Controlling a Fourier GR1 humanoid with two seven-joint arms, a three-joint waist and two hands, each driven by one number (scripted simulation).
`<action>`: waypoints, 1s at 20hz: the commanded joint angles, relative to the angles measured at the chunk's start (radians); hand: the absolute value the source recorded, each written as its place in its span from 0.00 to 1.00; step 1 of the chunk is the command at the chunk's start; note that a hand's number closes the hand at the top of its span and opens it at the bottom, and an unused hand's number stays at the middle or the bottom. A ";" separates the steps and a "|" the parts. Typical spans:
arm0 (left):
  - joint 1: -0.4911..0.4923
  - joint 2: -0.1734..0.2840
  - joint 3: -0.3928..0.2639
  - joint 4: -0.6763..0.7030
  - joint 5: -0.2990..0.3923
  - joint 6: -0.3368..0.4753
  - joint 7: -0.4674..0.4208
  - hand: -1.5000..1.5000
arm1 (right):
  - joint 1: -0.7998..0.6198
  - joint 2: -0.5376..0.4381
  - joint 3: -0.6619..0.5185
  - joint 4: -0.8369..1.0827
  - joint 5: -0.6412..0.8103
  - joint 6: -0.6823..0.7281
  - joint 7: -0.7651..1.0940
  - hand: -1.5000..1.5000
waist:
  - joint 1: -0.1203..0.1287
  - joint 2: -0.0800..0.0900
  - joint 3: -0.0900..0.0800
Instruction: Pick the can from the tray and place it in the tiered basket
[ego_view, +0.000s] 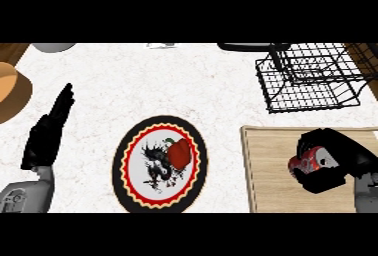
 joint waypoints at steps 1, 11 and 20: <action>-0.027 -0.018 -0.023 0.008 -0.005 -0.004 0.000 0.50 | -0.118 0.173 0.250 -0.076 0.170 -0.127 0.075 1.00 | 0.043 0.005 -0.001; -0.002 -0.026 -0.023 0.025 -0.021 0.011 -0.011 0.50 | -0.358 0.324 0.471 -0.145 0.451 -0.607 0.250 1.00 | 0.012 -0.002 0.000; 0.033 -0.008 0.012 0.008 0.000 -0.003 -0.045 0.50 | -0.676 0.263 0.273 -0.134 0.538 -0.464 0.333 1.00 | -0.003 -0.001 0.000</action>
